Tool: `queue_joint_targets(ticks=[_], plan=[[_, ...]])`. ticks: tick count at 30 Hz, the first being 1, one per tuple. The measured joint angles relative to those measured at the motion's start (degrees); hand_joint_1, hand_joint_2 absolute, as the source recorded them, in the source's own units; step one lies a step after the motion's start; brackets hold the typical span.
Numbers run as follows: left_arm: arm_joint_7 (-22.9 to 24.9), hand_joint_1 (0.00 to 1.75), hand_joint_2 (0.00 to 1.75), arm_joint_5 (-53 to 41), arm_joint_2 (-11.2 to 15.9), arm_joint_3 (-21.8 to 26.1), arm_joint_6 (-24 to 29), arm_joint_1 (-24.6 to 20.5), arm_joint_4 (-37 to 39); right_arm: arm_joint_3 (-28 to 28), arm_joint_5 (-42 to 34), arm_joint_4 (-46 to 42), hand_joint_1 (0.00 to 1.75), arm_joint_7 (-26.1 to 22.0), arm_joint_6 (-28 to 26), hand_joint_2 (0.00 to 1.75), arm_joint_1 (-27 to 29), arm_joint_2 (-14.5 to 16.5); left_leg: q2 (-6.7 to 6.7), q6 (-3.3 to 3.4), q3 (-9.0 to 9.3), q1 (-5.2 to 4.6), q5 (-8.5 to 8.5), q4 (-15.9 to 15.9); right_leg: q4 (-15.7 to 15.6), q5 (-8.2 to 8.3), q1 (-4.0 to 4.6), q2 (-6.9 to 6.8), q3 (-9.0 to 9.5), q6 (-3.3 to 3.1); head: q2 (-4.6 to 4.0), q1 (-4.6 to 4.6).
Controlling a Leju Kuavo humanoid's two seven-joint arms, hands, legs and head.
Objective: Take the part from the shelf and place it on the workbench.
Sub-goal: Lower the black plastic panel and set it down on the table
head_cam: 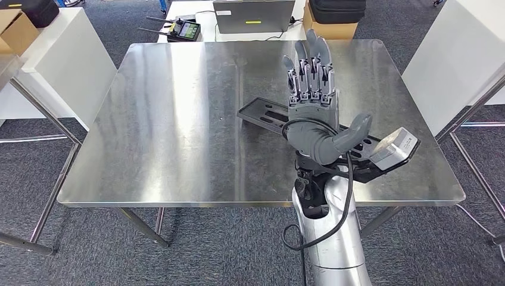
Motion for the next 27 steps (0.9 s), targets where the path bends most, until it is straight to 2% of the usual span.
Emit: queue_joint_targets(ticks=[7,11,16,19,21,24,25,27], plan=[[-0.33,0.0,0.0,-0.01,0.0,0.38,-0.01,0.01,0.0,0.11,-2.43,-1.93,0.0,-0.48,2.19,0.0,2.07,-0.44,-0.04,0.0,0.07,-0.02,0.0,0.01,-0.01,-0.01,0.0,-0.02,0.02,0.01,-0.02,0.01],[-1.25,0.0,0.0,0.0,0.0,0.98,-0.11,0.13,0.0,0.08,-3.98,-6.33,0.0,-3.63,5.25,0.0,8.73,-1.8,-0.03,0.04,0.03,-0.02,-0.06,0.0,-0.03,-0.02,0.0,-0.02,0.04,0.01,0.0,0.0],[-2.93,0.0,0.0,-0.01,0.07,1.14,-0.79,0.18,0.01,0.05,-2.27,-11.56,0.0,-8.74,8.5,0.0,16.15,-3.99,0.0,0.21,-0.02,-0.03,-0.23,0.14,-0.11,-0.02,-0.16,-0.02,0.05,0.04,-0.01,0.0],[-4.08,0.0,0.0,-0.03,0.33,1.14,-1.43,0.21,0.02,-0.1,0.32,-14.16,0.0,-10.58,7.59,0.0,19.18,-4.68,-0.04,0.83,-0.13,-0.03,-0.61,0.69,-0.25,0.03,-0.52,0.0,0.14,0.24,-0.01,-0.06],[-4.57,0.0,0.0,-0.03,0.48,1.14,-1.72,0.22,0.02,-0.44,0.89,-15.45,0.0,-10.94,6.2,0.0,20.74,-4.93,-0.03,1.34,-0.14,-0.11,-0.64,0.83,-0.42,0.19,-0.52,0.02,0.31,0.63,0.0,-0.09],[-4.85,0.0,0.0,-0.01,0.53,1.16,-1.87,0.21,0.01,-1.32,-0.09,-16.55,0.0,-10.97,5.21,0.0,22.17,-5.16,0.19,2.51,0.69,0.02,0.88,-0.98,-0.77,0.29,-0.24,-0.05,0.57,1.43,-0.01,-0.04],[-4.88,0.0,0.0,-0.01,0.51,1.17,-1.91,0.21,0.01,-1.68,-0.39,-16.74,0.0,-10.97,5.06,0.0,22.45,-5.29,0.33,2.86,1.05,0.17,1.49,-1.82,0.5,-0.54,-0.11,-0.09,0.0,1.36,-0.02,0.04],[-4.9,0.0,0.0,-0.01,0.46,1.21,-2.01,0.24,0.01,-2.38,-0.78,-16.9,0.0,-10.96,4.86,0.0,23.14,-5.63,0.54,3.16,1.31,0.33,2.03,-2.52,6.76,-3.67,-0.18,-0.14,-2.84,0.95,-0.02,0.26]])
